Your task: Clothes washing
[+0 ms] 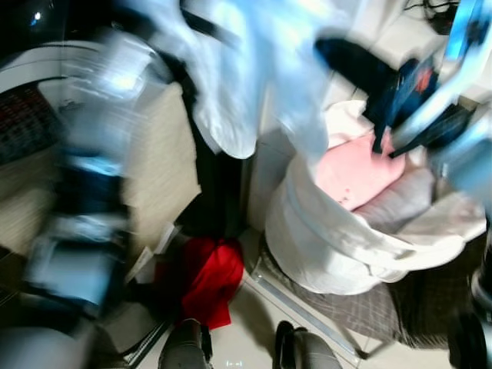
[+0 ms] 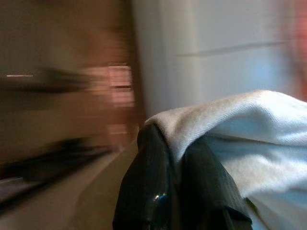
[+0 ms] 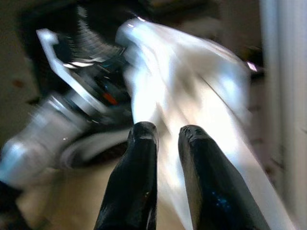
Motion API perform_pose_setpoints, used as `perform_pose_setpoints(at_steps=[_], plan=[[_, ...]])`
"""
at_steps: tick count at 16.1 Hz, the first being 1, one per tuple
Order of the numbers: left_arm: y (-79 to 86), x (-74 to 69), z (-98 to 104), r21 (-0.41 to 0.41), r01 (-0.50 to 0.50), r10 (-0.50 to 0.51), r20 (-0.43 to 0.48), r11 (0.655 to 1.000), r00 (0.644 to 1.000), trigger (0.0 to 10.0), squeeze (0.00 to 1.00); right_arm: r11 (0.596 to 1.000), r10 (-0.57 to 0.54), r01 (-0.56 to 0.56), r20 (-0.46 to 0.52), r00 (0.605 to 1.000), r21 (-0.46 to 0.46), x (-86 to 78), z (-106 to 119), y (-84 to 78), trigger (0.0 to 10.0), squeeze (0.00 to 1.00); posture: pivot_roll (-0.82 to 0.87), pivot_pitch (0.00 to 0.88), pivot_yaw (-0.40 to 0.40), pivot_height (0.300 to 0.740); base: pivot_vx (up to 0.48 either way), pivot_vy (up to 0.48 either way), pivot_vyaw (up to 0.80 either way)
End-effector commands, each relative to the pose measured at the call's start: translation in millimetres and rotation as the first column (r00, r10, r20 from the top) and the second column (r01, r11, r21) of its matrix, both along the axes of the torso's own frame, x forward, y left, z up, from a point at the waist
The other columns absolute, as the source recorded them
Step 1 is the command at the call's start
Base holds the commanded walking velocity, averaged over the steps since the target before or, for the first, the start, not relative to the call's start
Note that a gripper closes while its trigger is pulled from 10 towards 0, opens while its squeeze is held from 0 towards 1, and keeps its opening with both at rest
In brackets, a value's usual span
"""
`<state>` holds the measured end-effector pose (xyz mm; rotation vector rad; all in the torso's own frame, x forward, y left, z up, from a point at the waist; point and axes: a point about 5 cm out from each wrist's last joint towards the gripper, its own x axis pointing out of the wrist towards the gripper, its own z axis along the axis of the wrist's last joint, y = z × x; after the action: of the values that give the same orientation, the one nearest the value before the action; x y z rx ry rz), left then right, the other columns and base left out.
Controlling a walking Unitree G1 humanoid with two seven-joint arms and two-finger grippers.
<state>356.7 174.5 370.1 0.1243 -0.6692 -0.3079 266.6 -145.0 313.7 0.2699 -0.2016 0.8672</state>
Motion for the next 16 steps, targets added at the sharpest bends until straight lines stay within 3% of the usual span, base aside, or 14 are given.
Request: perform_pose_setpoints(at_steps=[1, 2, 3, 5, 6, 7, 8, 9, 10, 12, 13, 14, 15, 16], plan=[[3.3, 0.1, 11, 0.011, -0.063, 0.062, 0.056, 0.998, 0.996, 0.0, 0.00, 0.999, 0.015, -0.014, 0.036, 0.999, -0.031, -3.7, 3, 3.8, 10.0, 0.44, -0.06, 0.089, -0.004, 0.740, 0.000, 0.000, 0.00], [11.6, 5.4, 15, 0.063, -0.156, 0.152, 0.068, 0.986, 0.986, 0.0, 0.00, 0.999, 0.023, -0.021, 0.040, 0.999, -0.042, -5.4, 2, 3.9, 10.0, 0.00, -0.06, 0.087, -0.003, 0.740, 0.000, 0.000, 0.00], [18.0, 8.7, 19, 0.100, -0.221, 0.213, 0.082, 0.970, 0.974, 0.0, 0.00, 0.998, 0.029, -0.027, 0.044, 0.999, -0.050, -6.7, 1, 4.1, 10.0, 0.00, -0.06, 0.087, -0.003, 0.740, 0.000, 0.000, 0.00], [46.8, 13.9, 40, 0.203, -0.454, 0.429, 0.155, 0.868, 0.890, 0.0, 0.00, 0.998, 0.021, -0.017, 0.049, 0.999, -0.067, -9.1, -3, 2.9, 10.0, 0.00, -0.06, 0.086, 0.004, 0.740, 0.000, 0.000, 0.00], [66.1, 12.2, 56, 0.263, -0.626, 0.576, 0.247, 0.734, 0.779, 0.0, 0.00, 0.997, 0.004, -0.001, 0.049, 0.999, -0.071, -9.3, -5, 2.0, 10.0, 0.00, -0.06, 0.084, 0.004, 0.740, 0.000, 0.000, 0.00], [80.4, 10.8, 64, 0.288, -0.730, 0.665, 0.300, 0.620, 0.684, 0.0, 0.00, 0.997, -0.005, 0.008, 0.048, 0.999, -0.072, -9.0, -6, 2.2, 10.0, 0.00, -0.06, 0.085, 0.004, 0.740, 0.000, 0.000, 0.00], [85.9, 10.6, 66, 0.293, -0.769, 0.698, 0.325, 0.568, 0.639, 0.0, 0.00, 0.998, -0.004, 0.007, 0.047, 0.999, -0.070, -8.9, -6, 2.8, 10.0, 0.00, -0.06, 0.083, 0.003, 0.740, 0.000, 0.000, 0.00], [90.6, 11.8, 66, 0.304, -0.787, 0.719, 0.322, 0.537, 0.616, 0.0, 0.00, 0.998, 0.000, 0.003, 0.045, 0.999, -0.069, -8.9, -7, 3.9, 10.0, 0.00, -0.05, 0.081, 0.003, 0.740, 0.000, 0.000, 0.00], [94.5, 14.8, 62, 0.318, -0.786, 0.735, 0.292, 0.530, 0.613, 0.0, 0.00, 0.998, 0.007, -0.004, 0.044, 0.999, -0.068, -9.0, -8, 5.6, 10.0, 0.00, -0.05, 0.081, 0.002, 0.740, 0.000, 0.000, 0.00], [101.6, 26.2, 41, 0.368, -0.740, 0.757, 0.130, 0.563, 0.640, 0.0, 0.00, 0.997, 0.025, -0.022, 0.038, 0.999, -0.074, -9.8, -10, 11.5, 10.0, 0.00, -0.05, 0.078, 0.000, 0.740, 0.000, 0.000, 0.00], [113.2, 40.7, -11, 0.460, -0.638, 0.768, -0.179, 0.618, 0.615, 10.0, 0.00, 0.995, 0.051, -0.048, 0.031, 0.998, -0.087, -11.1, -14, 19.8, 10.0, 0.00, -0.05, 0.070, -0.005, 0.740, 0.000, 0.000, 0.00], [117.3, 43.7, -37, 0.455, -0.588, 0.740, -0.333, 0.669, 0.585, 10.0, 0.03, 0.994, 0.064, -0.061, 0.027, 0.998, -0.091, -12.1, -16, 23.9, 10.0, 0.00, -0.06, 0.069, -0.004, 0.740, 0.000, 0.000, 0.00], [121.0, 44.0, -67, 0.438, -0.546, 0.700, -0.475, 0.714, 0.533, 10.0, 1.00, 0.992, 0.080, -0.077, 0.022, 0.997, -0.099, -13.8, -18, 28.8, 10.0, 0.00, -0.06, 0.068, -0.001, 0.740, 0.000, 0.000, 0.00], [122.5, 43.5, -71, 0.438, -0.544, 0.697, -0.493, 0.715, 0.520, 10.0, 1.00, 0.992, 0.083, -0.081, 0.020, 0.996, -0.101, -14.7, -19, 29.6, 10.0, 0.00, -0.06, 0.066, 0.000, 0.740, 0.000, 0.000, 0.00]])
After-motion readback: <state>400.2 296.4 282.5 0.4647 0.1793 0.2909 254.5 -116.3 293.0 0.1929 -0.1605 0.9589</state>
